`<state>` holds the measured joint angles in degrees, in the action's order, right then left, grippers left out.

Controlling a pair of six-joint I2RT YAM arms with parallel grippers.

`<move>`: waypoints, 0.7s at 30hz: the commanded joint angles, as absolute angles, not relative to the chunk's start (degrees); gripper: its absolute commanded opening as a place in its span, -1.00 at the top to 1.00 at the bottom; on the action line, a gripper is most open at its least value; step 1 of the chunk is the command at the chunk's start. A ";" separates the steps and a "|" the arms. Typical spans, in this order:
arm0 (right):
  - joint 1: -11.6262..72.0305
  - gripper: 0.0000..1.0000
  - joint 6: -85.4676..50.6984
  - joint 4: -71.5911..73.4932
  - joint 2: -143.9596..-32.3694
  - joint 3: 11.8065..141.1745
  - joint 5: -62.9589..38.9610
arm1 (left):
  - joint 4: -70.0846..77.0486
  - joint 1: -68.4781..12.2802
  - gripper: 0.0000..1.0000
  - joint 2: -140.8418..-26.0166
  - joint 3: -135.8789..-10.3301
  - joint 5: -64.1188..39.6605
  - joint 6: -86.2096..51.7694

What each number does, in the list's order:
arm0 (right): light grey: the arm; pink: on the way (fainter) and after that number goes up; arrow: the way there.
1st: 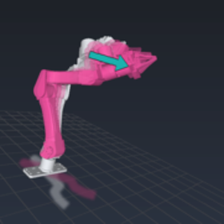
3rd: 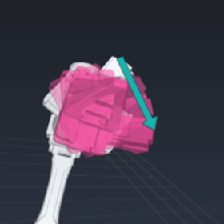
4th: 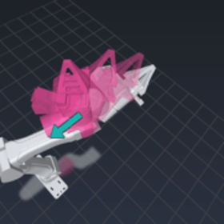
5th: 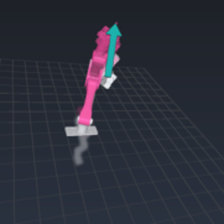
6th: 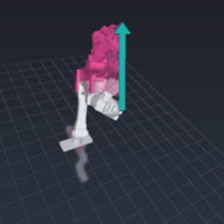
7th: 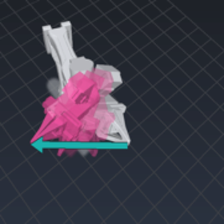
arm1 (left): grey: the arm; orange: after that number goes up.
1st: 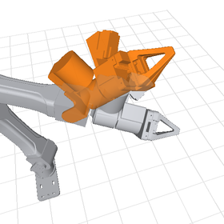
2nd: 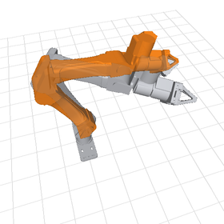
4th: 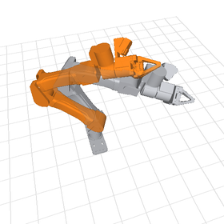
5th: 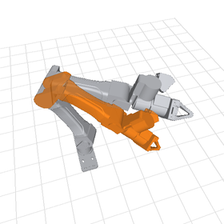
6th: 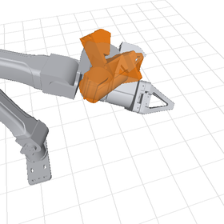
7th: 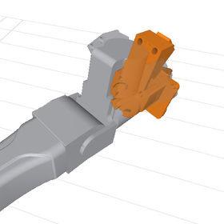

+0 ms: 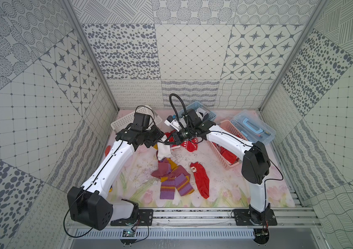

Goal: Sort the socks into the basket by color
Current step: Place the sock in the bin.

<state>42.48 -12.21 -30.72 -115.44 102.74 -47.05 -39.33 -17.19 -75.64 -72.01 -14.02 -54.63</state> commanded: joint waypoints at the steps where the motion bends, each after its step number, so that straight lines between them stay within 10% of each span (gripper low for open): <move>1: 41.33 1.00 -11.75 -30.67 -112.35 103.00 -48.72 | -40.48 -17.27 -0.09 -76.33 -73.16 -11.65 -52.02; 21: 26.31 1.00 -24.05 -28.20 -124.75 126.18 -39.58 | -44.65 -18.16 -0.15 -74.08 -72.03 -7.52 -43.91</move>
